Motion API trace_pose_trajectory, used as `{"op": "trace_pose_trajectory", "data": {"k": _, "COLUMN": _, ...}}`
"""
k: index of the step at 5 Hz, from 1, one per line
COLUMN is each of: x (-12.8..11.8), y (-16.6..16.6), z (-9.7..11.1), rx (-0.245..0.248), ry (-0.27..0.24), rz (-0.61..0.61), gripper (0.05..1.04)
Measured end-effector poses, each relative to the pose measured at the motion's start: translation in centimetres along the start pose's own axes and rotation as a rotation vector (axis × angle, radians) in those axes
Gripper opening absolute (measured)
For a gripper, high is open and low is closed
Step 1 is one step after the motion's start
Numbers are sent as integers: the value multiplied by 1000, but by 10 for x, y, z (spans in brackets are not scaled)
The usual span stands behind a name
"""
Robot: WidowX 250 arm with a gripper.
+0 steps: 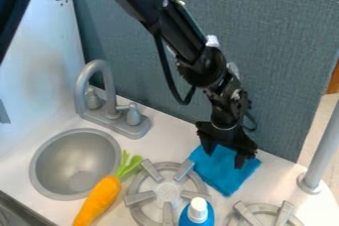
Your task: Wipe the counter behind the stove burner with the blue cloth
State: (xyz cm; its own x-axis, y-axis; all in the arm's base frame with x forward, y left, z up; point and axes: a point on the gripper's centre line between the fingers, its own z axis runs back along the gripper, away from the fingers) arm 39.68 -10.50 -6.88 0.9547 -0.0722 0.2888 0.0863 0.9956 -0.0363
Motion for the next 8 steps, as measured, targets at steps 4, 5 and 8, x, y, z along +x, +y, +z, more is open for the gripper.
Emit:
{"op": "trace_pose_trajectory", "data": {"k": 4, "x": 2, "y": 44, "z": -27, "rx": 22, "ry": 7, "rz": 91, "gripper": 1001}}
{"op": "trace_pose_trajectory", "data": {"k": 5, "x": 2, "y": 52, "z": -26, "rx": 36, "ry": 11, "rz": 106, "gripper": 1001}}
{"op": "trace_pose_trajectory", "data": {"k": 8, "x": -4, "y": 71, "z": -40, "rx": 90, "ry": 40, "rz": 144, "gripper": 1001}}
